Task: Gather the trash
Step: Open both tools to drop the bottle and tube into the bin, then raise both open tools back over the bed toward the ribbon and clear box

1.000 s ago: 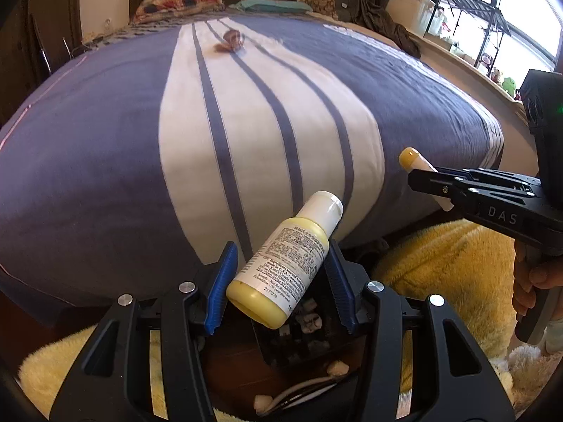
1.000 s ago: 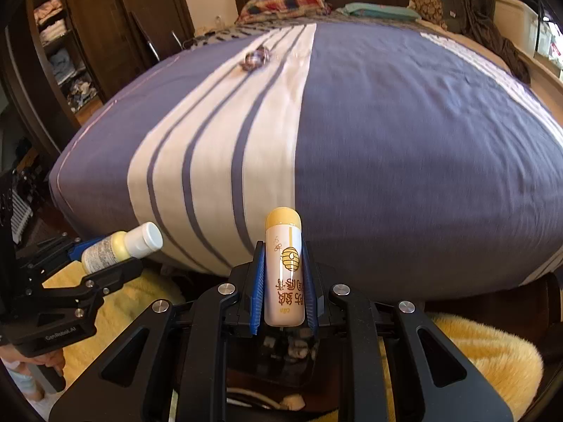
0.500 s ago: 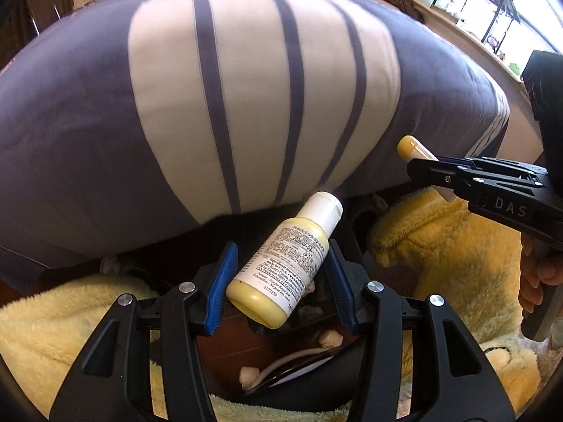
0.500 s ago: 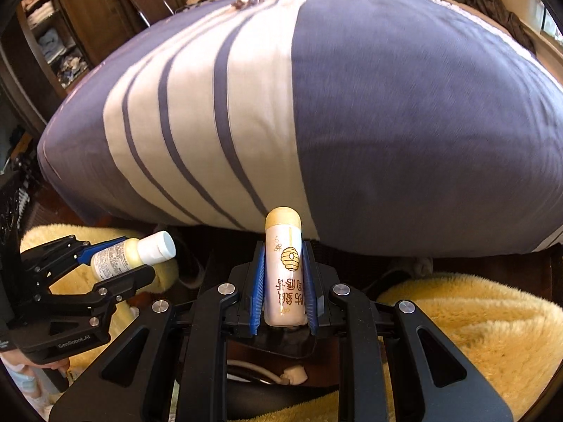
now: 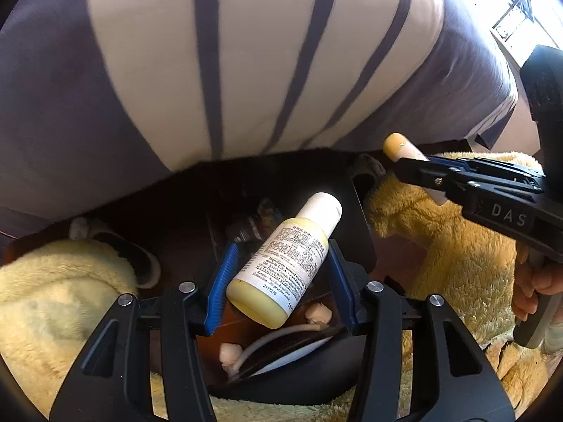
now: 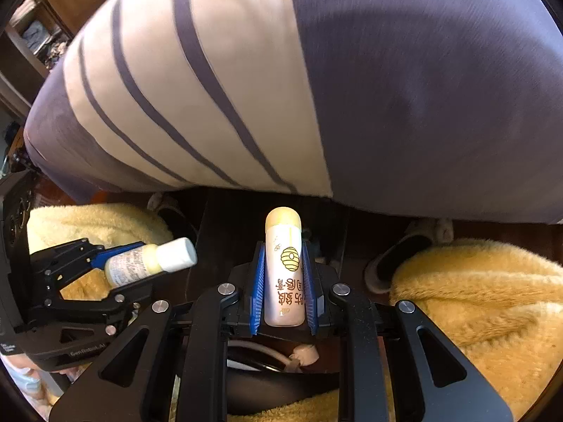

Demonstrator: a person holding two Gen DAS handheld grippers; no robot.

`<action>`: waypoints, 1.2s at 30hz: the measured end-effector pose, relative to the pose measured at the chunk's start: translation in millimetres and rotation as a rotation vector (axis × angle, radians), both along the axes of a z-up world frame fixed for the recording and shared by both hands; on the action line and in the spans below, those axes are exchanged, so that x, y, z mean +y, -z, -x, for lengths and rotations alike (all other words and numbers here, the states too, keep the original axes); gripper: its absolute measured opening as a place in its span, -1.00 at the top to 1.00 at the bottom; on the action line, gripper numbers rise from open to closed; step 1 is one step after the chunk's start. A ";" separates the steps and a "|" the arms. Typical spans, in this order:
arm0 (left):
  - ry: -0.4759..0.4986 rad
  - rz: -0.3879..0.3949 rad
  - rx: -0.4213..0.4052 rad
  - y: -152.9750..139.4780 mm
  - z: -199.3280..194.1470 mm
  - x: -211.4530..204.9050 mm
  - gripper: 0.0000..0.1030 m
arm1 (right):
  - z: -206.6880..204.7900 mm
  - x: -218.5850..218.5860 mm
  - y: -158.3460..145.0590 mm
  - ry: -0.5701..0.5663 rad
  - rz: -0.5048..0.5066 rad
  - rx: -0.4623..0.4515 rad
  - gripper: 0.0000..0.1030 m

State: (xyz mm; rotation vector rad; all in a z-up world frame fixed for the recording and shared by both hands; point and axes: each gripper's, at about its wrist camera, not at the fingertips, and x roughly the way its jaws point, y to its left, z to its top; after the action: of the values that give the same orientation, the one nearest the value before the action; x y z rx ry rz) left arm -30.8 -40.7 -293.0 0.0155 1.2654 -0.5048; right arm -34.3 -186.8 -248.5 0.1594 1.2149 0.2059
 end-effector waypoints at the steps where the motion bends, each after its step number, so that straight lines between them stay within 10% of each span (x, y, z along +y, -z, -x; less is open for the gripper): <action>1: 0.004 -0.002 0.010 3.8 -1.9 -1.6 0.07 | -1.8 0.1 5.7 0.000 -0.004 0.015 0.60; 16: 0.016 0.008 0.120 32.9 -16.3 -3.9 0.08 | -22.1 13.4 31.6 -0.014 -0.054 0.102 0.55; 19: 0.006 -0.001 0.113 30.5 -17.0 -1.1 -0.17 | -23.1 11.7 27.9 0.002 -0.054 0.094 0.50; 29: -0.029 -0.034 0.026 1.3 -11.4 3.3 -0.63 | -16.2 0.7 4.6 0.050 0.031 0.011 -0.76; 36: -0.050 -0.035 -0.071 -36.7 -8.5 12.3 -0.84 | -8.6 -8.8 -21.5 0.086 0.077 -0.061 -0.89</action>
State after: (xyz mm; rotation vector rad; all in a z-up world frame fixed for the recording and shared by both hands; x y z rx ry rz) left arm -22.3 -28.4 -256.2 0.0313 1.2019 -0.4358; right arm -25.7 -195.7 -227.0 0.1369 1.1512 0.0878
